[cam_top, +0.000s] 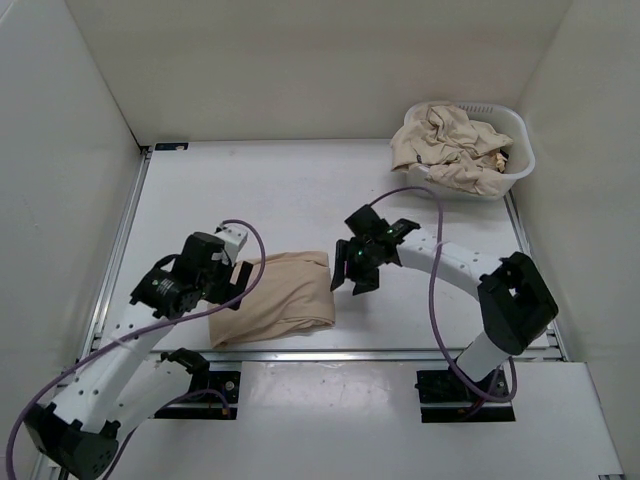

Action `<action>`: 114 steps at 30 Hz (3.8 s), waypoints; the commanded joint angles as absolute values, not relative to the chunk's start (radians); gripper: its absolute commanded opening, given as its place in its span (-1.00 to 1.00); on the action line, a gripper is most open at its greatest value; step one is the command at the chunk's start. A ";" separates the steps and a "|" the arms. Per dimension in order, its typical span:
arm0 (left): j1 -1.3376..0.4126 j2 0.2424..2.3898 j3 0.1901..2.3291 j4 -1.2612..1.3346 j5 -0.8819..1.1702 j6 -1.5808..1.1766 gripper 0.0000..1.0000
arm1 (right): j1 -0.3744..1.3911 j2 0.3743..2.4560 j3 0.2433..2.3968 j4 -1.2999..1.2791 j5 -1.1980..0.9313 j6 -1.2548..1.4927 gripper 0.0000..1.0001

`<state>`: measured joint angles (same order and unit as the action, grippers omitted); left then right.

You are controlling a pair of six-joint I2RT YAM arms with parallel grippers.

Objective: Fold and stack the trousers
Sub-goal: Fold the trousers

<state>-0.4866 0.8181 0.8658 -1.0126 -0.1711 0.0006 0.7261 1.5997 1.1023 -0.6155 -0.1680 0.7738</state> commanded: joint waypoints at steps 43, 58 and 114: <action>0.054 1.378 0.907 -0.776 0.184 0.000 0.63 | 0.660 1.489 0.897 -0.376 -0.222 0.634 0.45; 0.063 1.673 0.909 -0.746 0.376 0.000 0.14 | 0.606 1.850 1.000 -0.157 -0.420 0.748 -0.22; 0.264 0.989 1.098 -0.936 -0.445 0.000 1.00 | -0.032 1.275 1.513 -1.197 0.163 0.344 0.99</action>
